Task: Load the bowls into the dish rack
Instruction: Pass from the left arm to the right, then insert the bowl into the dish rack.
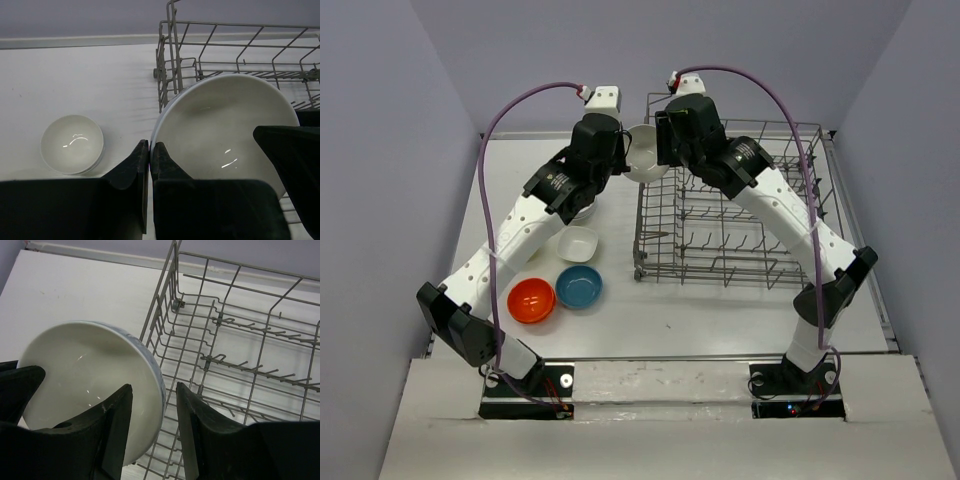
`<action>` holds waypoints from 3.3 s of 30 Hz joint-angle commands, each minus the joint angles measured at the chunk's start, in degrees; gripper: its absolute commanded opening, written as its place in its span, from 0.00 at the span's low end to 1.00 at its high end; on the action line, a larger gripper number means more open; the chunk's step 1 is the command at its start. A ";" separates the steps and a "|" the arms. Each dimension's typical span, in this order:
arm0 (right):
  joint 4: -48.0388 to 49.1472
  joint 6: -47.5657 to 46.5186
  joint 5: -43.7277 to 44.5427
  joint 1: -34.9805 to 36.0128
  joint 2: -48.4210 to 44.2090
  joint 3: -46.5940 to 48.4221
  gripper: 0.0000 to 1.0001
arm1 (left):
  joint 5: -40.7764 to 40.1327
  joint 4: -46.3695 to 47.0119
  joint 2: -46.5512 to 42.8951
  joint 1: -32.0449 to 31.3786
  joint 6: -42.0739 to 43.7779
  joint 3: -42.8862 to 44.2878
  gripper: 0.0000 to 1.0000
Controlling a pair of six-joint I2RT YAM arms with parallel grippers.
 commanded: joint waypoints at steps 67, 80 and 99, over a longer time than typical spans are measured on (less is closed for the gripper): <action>0.42 -4.84 30.32 0.99 -10.88 -7.80 0.01 | -9.07 10.38 -19.62 -0.70 0.31 -6.48 0.68; -0.91 -14.42 62.28 -3.14 -16.70 -23.71 0.01 | -5.55 8.28 -36.42 -0.78 0.48 -27.93 0.72; -1.61 -17.33 59.74 -15.71 -18.98 -41.91 0.01 | -0.19 13.37 -36.52 0.45 1.98 -41.12 0.74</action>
